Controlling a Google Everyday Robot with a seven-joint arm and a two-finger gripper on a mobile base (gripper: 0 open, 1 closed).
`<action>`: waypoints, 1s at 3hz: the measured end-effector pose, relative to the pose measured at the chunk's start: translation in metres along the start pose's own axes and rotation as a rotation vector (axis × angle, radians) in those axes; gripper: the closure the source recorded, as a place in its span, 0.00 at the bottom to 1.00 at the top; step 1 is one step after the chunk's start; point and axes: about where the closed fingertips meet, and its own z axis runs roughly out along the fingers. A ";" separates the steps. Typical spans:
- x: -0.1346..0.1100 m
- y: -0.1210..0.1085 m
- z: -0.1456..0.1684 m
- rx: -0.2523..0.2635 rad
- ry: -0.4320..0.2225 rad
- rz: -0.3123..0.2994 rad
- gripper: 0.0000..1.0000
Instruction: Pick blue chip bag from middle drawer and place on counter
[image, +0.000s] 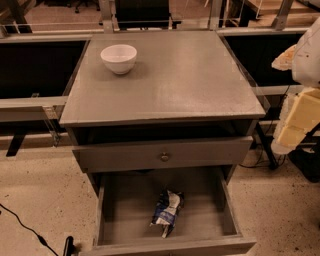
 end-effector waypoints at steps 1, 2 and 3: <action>0.000 0.000 0.000 0.000 0.000 0.000 0.00; 0.011 0.002 0.047 -0.067 0.008 0.019 0.00; 0.030 0.020 0.134 -0.195 -0.032 0.062 0.00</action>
Offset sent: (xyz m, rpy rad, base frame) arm 0.0354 -0.0133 -0.1634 0.0458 0.2547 -0.0185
